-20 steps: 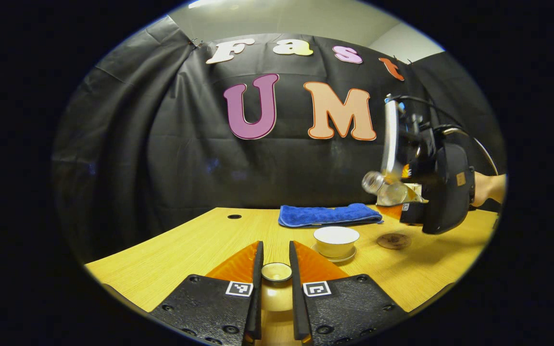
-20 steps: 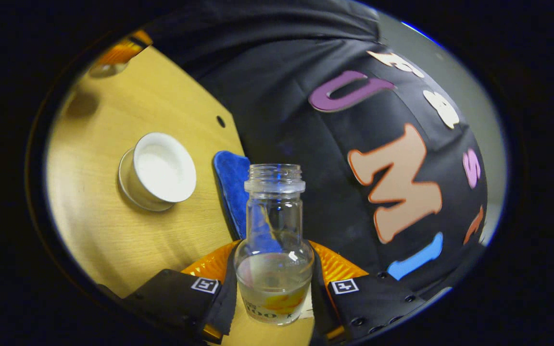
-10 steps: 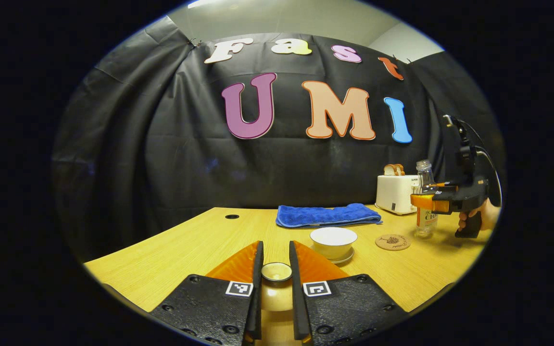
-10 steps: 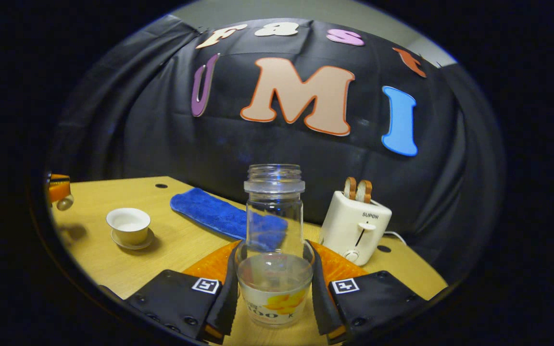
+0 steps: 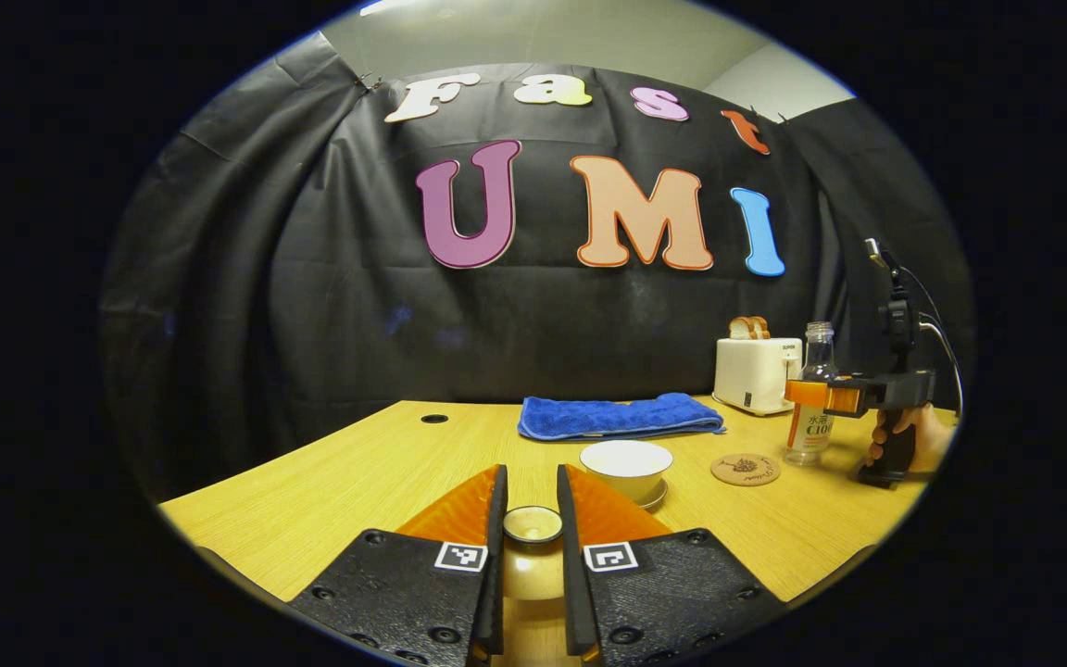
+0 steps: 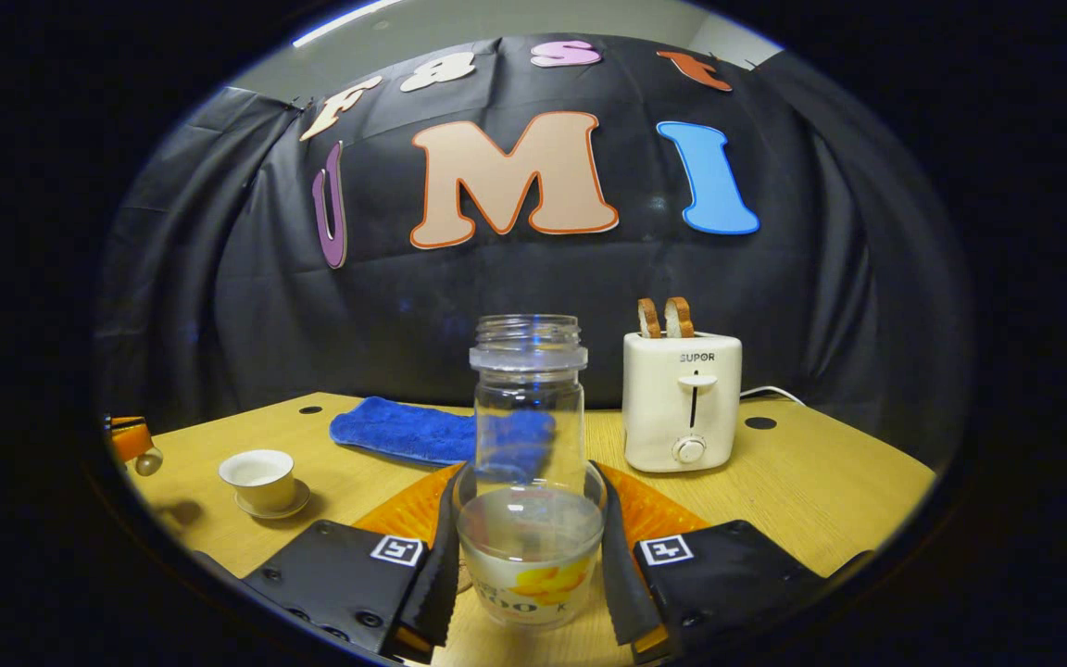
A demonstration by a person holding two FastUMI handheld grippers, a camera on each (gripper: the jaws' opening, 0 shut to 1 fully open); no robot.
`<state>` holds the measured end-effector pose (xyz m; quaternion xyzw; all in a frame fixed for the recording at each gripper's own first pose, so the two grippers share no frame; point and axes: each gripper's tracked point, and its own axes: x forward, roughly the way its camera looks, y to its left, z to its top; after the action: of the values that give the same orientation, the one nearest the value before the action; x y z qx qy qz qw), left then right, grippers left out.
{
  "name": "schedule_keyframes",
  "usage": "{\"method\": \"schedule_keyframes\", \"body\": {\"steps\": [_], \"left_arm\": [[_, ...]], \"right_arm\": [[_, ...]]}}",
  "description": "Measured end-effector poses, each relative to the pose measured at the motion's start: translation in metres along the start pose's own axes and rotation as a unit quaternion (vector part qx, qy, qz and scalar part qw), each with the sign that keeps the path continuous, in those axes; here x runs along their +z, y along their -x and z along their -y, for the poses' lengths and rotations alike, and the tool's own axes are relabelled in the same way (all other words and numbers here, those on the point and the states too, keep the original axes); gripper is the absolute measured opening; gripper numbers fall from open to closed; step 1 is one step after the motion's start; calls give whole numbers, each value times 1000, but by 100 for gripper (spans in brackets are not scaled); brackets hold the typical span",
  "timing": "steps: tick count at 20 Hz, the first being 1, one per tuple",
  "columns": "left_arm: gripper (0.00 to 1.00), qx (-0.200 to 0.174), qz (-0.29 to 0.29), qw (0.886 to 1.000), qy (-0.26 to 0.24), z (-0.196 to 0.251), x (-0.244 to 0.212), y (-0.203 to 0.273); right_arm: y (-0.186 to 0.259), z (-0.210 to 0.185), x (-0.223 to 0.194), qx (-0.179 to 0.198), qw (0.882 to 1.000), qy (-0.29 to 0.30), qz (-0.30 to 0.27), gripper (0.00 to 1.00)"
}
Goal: Open the teacup lid with one hand, grasp the water bottle and pour water into the teacup with the other hand; after pouring, place the water bottle on the coaster and then close the teacup lid.
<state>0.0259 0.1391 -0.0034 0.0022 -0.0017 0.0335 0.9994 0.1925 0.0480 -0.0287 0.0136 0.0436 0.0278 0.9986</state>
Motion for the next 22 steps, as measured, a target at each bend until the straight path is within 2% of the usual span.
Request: {"method": "schedule_keyframes", "body": {"steps": [6, 8, 12, 18, 22], "left_arm": [[23, -1, 0, 1000, 0, 2, 0, 0], [23, -2, 0, 1000, 0, 3, -1, -1], [23, -4, 0, 1000, 0, 6, 0, -2], [23, -4, 0, 1000, 0, 7, 0, -2], [23, -6, 0, 1000, 0, 8, -1, -2]], "right_arm": [[2, -1, 1, 0, 1000, -3, 5, 70], [1, -4, 5, 6, 1000, -11, 12, 67], [-5, -36, 20, 34, 998, -36, 30, 67], [-21, -88, 10, 61, 998, -17, 22, 69], [-23, -93, 0, 61, 998, -5, 13, 69]]}}
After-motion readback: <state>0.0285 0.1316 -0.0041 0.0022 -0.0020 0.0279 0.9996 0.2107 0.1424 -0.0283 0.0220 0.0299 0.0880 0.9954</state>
